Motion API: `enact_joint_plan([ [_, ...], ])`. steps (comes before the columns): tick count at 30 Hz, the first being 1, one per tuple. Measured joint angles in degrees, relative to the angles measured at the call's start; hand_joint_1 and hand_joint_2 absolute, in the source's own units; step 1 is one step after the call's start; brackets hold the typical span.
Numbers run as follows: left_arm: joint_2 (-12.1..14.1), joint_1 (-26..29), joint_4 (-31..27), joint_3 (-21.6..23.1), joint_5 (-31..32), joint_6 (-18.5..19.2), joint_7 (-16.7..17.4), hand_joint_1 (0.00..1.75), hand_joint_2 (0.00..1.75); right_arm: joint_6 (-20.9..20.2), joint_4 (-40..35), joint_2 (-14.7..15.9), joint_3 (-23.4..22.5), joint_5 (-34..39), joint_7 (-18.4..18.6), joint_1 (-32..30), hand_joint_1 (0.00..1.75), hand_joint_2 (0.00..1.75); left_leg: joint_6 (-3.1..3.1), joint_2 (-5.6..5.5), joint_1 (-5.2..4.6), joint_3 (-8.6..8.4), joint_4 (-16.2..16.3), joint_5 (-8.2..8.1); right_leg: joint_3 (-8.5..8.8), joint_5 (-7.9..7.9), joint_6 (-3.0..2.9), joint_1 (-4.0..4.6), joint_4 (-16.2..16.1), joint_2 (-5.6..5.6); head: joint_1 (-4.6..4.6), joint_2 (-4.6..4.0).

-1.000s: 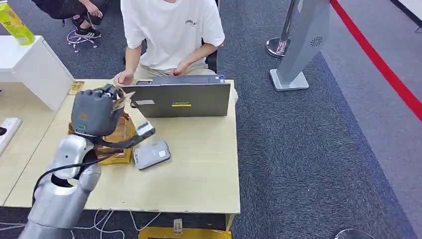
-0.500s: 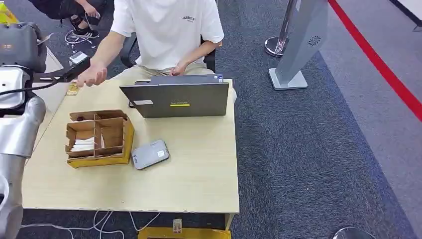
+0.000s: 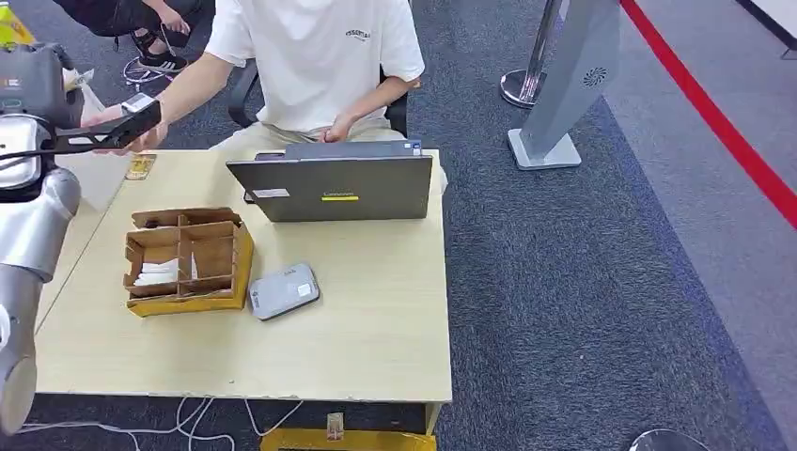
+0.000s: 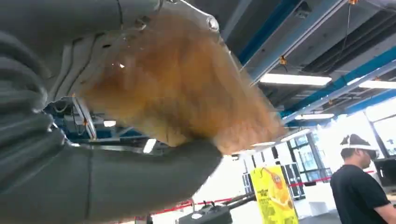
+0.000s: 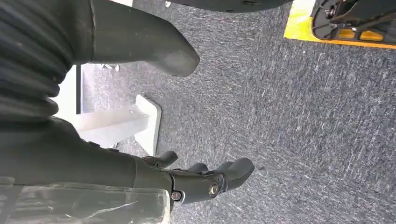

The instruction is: Pass the card to the sensor for recognition and then transmit it.

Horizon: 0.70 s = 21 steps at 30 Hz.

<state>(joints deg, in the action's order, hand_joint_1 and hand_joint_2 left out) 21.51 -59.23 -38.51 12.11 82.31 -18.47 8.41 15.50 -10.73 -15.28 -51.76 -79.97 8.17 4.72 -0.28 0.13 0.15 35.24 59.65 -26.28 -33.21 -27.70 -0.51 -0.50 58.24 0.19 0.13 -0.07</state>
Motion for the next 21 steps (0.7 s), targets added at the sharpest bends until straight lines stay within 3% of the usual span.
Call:
enact_joint_plan([
  [5,-0.04,0.49,0.44,-0.15,-1.24,-2.10,-0.72,0.00,1.75,0.00,0.00,0.00,0.00,0.00,0.00,0.00,0.00,1.75,0.00,0.00,0.00,0.00,0.00,0.00,0.00,0.00,0.00,0.00,0.00,0.00,-0.02,0.00],
  [15,-0.17,1.20,0.57,-0.22,-1.57,-2.21,-0.90,0.00,1.75,0.00,0.00,0.00,0.00,0.00,0.00,0.00,0.00,1.75,0.00,0.00,0.00,0.01,0.00,0.00,0.00,0.00,0.00,0.00,0.00,0.00,0.00,0.00],
  [21,-0.94,3.42,0.11,-0.35,-3.72,-2.25,-2.76,0.00,1.75,0.13,0.00,0.00,-0.02,0.11,0.11,0.00,0.00,1.75,0.00,0.00,-0.01,-0.01,0.00,0.00,0.00,0.00,0.00,0.00,-0.01,0.00,-0.02,0.00],
])
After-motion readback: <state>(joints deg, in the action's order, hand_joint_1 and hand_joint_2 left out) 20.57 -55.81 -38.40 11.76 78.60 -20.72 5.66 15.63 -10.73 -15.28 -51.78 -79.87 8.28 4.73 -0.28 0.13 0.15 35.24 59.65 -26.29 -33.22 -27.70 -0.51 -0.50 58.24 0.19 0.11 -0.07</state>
